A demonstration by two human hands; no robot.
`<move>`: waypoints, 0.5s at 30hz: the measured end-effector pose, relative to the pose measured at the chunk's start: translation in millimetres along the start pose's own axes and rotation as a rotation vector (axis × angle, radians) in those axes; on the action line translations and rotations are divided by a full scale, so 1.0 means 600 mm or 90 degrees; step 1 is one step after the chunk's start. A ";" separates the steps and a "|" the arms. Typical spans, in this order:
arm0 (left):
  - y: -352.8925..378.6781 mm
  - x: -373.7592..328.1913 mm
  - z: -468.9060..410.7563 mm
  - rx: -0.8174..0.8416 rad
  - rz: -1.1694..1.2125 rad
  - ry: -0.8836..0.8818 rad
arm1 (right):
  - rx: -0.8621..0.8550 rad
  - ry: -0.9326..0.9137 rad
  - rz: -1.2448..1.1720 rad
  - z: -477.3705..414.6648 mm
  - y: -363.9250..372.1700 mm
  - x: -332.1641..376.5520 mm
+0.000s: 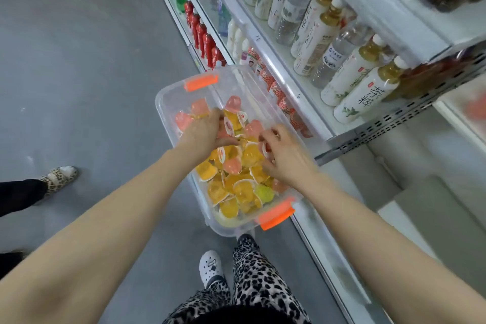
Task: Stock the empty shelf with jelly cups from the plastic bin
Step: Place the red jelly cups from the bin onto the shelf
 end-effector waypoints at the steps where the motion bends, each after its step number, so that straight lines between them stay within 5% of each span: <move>1: -0.002 -0.005 0.015 0.004 0.037 0.003 | -0.018 0.013 -0.022 0.012 -0.011 0.001; 9: -0.011 -0.115 0.122 -0.029 0.274 0.109 | -0.215 0.205 -0.160 0.167 -0.131 -0.023; 15: -0.018 -0.274 0.151 -0.021 0.273 0.250 | -0.314 0.279 -0.100 0.285 -0.237 -0.068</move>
Point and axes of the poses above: each hand's wrist, its own z-axis away from the middle knuckle, its own y-axis out of the palm, x = y × z, the point moved 8 cm from there along -z, towards the middle knuckle, and after that the axes turned 3 degrees about -y, right-handed, at the moved point
